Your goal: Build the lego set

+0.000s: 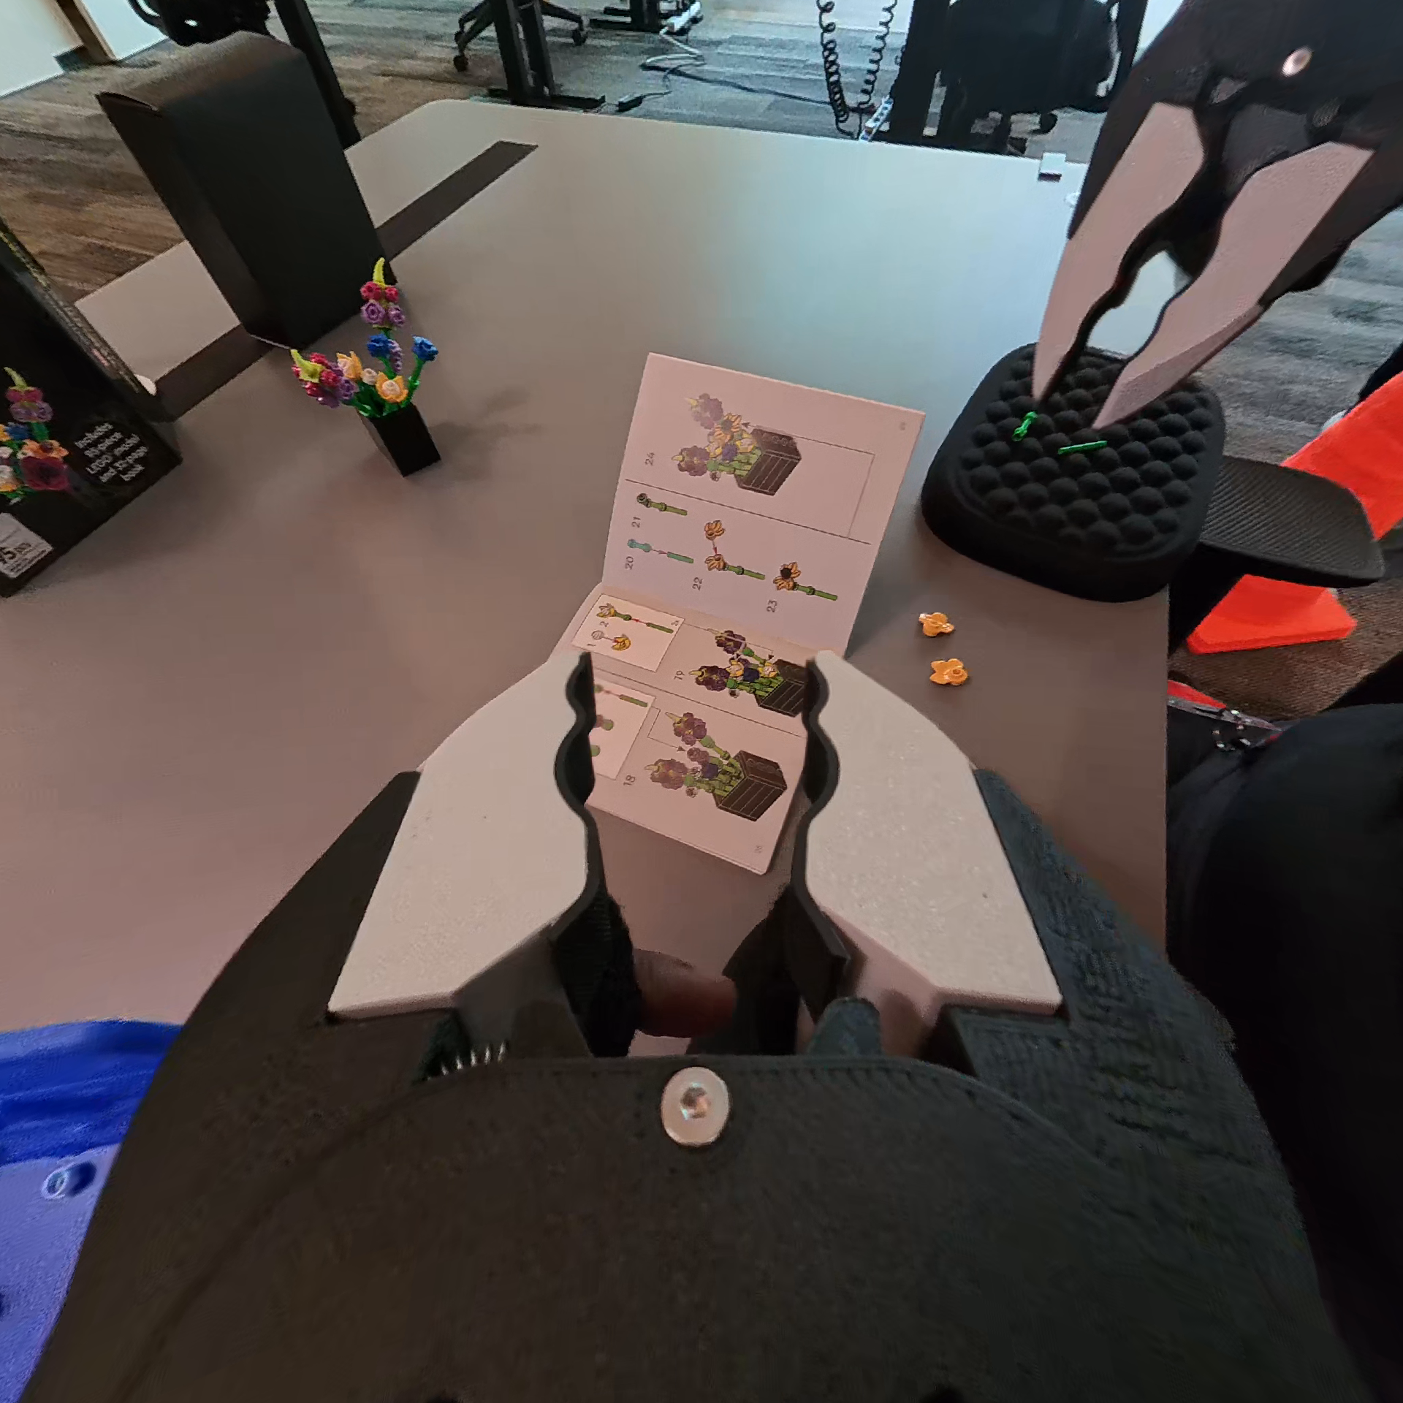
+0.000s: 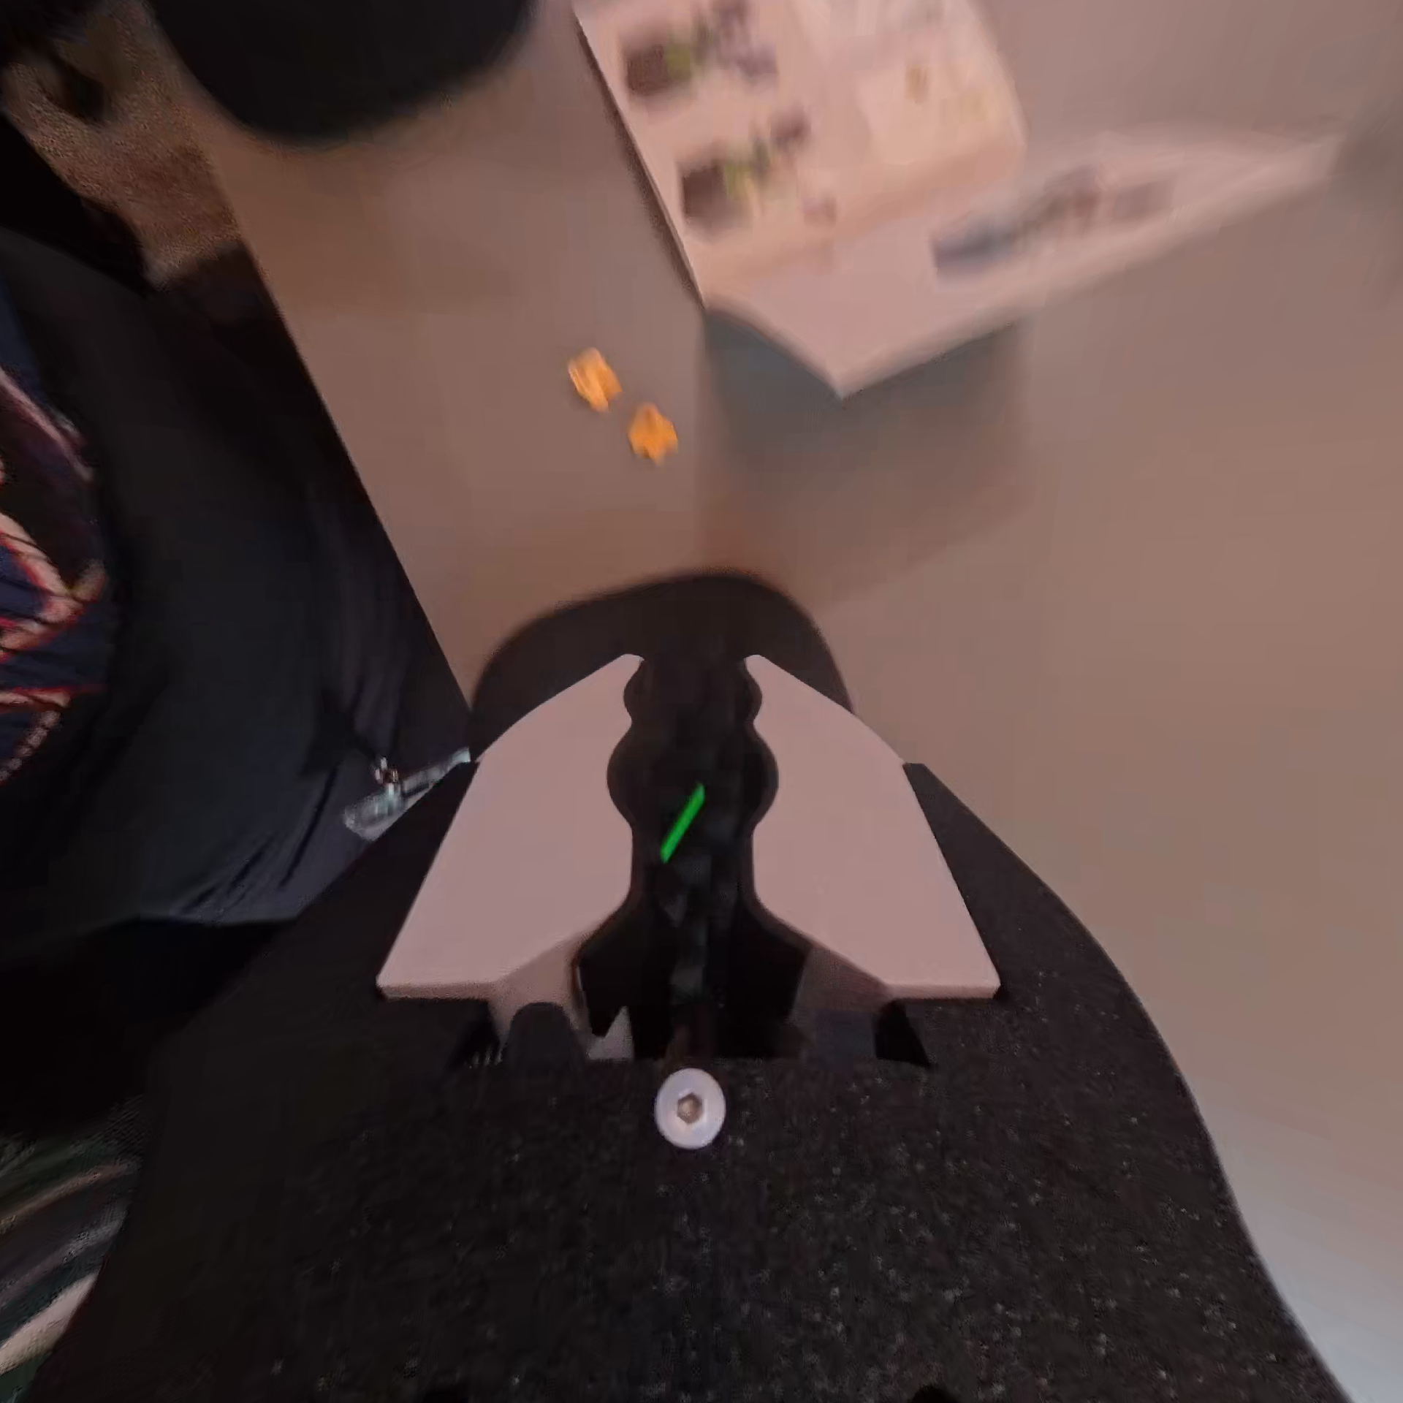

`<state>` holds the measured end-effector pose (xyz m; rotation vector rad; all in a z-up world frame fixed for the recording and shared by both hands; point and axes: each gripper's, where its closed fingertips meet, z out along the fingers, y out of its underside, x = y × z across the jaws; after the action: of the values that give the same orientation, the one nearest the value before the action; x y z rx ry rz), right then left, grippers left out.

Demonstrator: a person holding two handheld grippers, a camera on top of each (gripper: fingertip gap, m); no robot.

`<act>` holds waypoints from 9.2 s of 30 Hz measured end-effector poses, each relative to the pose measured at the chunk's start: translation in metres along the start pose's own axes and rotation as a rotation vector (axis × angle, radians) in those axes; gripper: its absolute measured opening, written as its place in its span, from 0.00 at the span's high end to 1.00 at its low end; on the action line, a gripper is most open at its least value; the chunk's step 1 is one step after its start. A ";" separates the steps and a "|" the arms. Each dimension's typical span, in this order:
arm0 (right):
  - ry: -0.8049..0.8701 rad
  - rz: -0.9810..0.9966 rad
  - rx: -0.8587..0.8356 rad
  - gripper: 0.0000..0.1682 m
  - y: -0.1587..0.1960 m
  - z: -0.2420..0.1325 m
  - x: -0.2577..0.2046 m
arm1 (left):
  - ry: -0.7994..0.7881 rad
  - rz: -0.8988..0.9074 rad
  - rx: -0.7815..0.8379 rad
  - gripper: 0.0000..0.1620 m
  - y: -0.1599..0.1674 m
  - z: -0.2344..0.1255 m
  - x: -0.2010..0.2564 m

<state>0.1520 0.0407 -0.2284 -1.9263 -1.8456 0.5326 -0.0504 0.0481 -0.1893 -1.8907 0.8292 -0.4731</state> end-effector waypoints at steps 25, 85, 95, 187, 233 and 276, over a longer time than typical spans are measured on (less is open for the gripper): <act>-0.190 -0.243 0.094 0.93 -0.052 0.100 -0.041 | 0.143 0.077 -0.021 0.68 0.009 0.012 0.050; -0.107 -0.136 0.138 0.85 -0.046 0.059 -0.020 | 0.149 0.045 -0.088 0.71 0.031 0.043 0.057; -0.116 -0.141 0.118 0.85 -0.048 0.065 -0.023 | 0.133 -0.049 -0.044 0.73 0.030 0.042 0.046; -0.215 0.149 1.049 0.97 -0.167 -0.022 -0.014 | 0.224 -0.126 0.531 0.84 -0.063 0.015 0.060; 0.167 -0.070 0.842 0.97 -0.176 -0.014 -0.009 | -0.361 0.656 0.287 0.90 -0.072 0.024 0.049; 0.185 0.212 -0.344 0.97 0.069 0.018 -0.001 | 0.094 -0.079 0.553 0.98 -0.033 0.006 0.052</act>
<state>0.2001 0.0379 -0.2815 -2.3252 -1.7113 0.0935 0.0003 0.0235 -0.1642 -1.3984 0.6045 -0.7591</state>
